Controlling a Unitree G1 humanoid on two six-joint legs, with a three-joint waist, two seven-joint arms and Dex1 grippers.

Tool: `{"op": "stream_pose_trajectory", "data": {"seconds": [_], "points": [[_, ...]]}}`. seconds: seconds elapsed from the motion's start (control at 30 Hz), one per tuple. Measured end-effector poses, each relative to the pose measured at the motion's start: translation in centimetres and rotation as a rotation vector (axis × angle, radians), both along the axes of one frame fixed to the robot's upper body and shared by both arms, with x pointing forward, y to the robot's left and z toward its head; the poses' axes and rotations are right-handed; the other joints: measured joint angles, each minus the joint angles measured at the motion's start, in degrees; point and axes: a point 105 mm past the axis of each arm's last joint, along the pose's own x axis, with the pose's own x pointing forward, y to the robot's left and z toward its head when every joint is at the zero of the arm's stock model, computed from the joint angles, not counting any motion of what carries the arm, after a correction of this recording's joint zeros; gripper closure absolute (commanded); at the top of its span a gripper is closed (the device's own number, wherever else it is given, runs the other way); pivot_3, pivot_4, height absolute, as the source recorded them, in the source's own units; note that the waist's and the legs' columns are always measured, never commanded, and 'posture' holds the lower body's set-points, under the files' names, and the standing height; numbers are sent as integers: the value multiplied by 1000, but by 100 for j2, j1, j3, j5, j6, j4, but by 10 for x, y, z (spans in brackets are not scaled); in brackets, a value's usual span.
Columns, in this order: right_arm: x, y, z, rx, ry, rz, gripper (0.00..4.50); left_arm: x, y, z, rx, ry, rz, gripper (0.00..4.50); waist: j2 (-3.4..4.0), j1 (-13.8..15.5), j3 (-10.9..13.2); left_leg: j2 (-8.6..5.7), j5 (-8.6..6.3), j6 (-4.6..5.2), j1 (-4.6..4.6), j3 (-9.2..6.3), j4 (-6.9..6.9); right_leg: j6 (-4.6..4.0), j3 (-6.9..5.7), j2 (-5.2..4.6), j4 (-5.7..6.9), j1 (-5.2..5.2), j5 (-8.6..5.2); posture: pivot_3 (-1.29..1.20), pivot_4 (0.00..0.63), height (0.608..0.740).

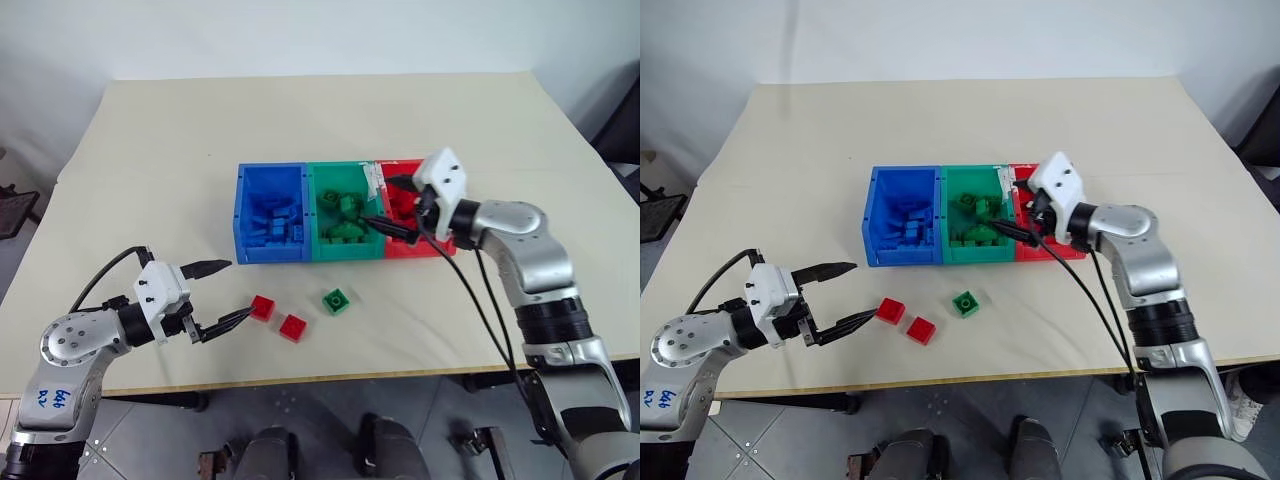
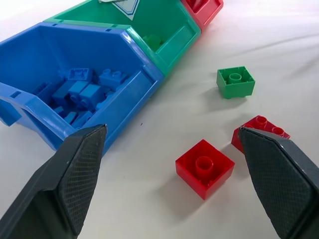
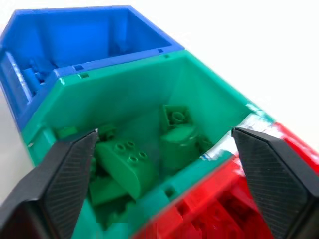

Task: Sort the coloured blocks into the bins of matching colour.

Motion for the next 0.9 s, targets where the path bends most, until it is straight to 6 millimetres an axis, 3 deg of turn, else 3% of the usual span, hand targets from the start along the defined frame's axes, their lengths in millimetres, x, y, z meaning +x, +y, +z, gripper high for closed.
{"op": "stream_pose_trajectory", "data": {"seconds": [0.07,0.2,0.3,0.43,0.53,0.67,0.9], "points": [[-29,-21,-20,-65,59,64,56,1,-11,-1,26,3,-65,0,0,47,0,-7,-2,3,-3,5,1,5,3,-1,-6,1,3,0,150,740],[-63,-66,-48,-212,152,42,56,2,-46,6,23,-12,-234,0,0,-3,0,-7,0,16,9,51,9,6,26,-3,-20,5,4,0,150,740],[-78,-93,-65,-296,200,9,56,3,-57,6,18,2,-285,0,0,-56,0,1,1,15,24,65,7,-1,32,0,-13,6,7,0,150,740],[-78,-98,-71,-301,199,-6,56,5,-65,6,19,3,-343,0,0,-141,0,3,1,15,37,79,7,-1,49,0,-10,6,7,0,150,740],[-67,-81,-64,-284,155,36,56,6,-65,4,27,6,-369,0,-1,-159,0,5,1,15,45,76,4,-1,58,0,-10,6,7,0,150,740],[-53,-30,-58,-246,143,180,56,9,-58,0,21,13,-344,0,0,-144,0,6,1,15,43,47,4,-1,61,1,-9,1,7,0,150,740],[-28,44,-55,-304,147,340,56,10,-12,-14,43,66,-150,0,-2,-158,0,6,-1,12,19,23,8,-1,44,0,-7,-12,8,0,150,740]]}}
